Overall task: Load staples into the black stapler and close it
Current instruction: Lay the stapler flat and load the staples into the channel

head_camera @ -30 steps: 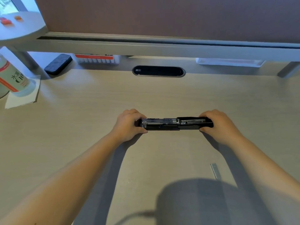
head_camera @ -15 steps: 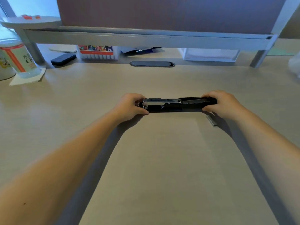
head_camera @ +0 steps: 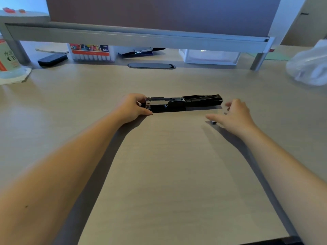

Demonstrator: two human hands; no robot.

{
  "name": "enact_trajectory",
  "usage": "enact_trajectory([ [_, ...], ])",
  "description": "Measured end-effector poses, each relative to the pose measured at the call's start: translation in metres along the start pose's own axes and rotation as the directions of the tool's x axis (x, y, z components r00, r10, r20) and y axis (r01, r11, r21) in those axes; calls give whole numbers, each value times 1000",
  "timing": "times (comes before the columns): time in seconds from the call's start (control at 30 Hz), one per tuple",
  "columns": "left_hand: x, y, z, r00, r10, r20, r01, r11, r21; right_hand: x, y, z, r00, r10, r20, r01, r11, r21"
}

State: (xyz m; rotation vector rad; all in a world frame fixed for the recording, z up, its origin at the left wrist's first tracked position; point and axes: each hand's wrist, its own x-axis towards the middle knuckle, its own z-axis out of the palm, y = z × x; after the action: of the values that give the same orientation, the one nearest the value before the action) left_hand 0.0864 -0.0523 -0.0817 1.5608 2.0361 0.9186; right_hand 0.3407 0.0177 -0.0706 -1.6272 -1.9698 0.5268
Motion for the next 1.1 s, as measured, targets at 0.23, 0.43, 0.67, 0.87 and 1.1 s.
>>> enact_trajectory([
  [0.23,5,7,5,1000,8,2,-8,1000,8,-9,-2,13,986,-166,30,168,981,-93],
  [0.43,5,11,5,1000,19,10,-20,1000,3,-14,-7,11,951,-306,49,293,940,173],
  [0.67,6,9,5,996,89,1,-89,996,6,-4,-41,18,905,-422,-44,414,856,311],
  [0.87,6,6,3,991,134,23,-135,991,11,5,-70,38,851,-524,-17,511,821,253],
  [1.1,6,0,-4,990,132,43,-133,991,25,15,-89,58,839,-533,112,502,836,221],
])
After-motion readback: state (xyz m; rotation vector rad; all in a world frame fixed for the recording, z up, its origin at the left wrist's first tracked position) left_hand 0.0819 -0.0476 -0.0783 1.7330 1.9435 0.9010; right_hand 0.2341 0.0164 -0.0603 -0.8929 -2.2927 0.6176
